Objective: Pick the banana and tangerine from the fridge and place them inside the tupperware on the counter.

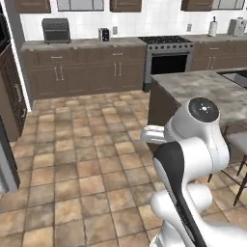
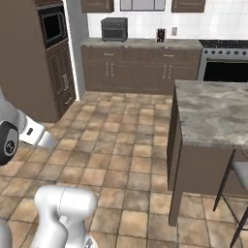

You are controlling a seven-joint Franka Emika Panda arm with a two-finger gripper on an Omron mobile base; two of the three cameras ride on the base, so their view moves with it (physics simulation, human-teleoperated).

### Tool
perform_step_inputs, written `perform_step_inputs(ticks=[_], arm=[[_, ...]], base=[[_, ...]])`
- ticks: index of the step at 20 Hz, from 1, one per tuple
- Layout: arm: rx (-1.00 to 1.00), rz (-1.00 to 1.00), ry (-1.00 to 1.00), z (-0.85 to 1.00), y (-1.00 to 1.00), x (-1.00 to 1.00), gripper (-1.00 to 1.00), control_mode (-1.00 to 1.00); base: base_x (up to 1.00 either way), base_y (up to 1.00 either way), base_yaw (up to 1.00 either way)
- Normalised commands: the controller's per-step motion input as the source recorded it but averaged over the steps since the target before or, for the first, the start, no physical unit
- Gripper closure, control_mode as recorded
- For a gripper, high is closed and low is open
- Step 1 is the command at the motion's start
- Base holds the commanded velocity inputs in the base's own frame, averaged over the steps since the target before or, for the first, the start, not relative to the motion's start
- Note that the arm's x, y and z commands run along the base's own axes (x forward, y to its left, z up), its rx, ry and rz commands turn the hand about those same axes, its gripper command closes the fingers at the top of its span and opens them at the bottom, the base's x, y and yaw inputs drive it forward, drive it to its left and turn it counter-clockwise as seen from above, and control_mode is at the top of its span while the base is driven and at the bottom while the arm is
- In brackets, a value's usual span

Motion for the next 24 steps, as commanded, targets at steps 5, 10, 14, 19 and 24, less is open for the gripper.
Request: perform_step_inputs(ticks=[5, 10, 14, 19, 24], arm=[[0.00, 0.00, 0.00, 0.00, 0.00, 0.00, 1.00, 1.00], [0.00, 0.00, 0.00, 0.00, 0.00, 0.00, 1.00, 1.00], [0.00, 0.00, 0.00, 0.00, 0.00, 0.00, 1.00, 1.00], [0.00, 0.00, 0.00, 0.00, 0.00, 0.00, 1.00, 1.00], [0.00, 0.00, 0.00, 0.00, 0.00, 0.00, 1.00, 1.00]], base=[[0.02, -0.08, -0.99], [0.26, -0.48, -0.69], [0.32, -0.43, -0.49], [0.14, -0.26, -0.13], [0.77, -0.74, 0.08]])
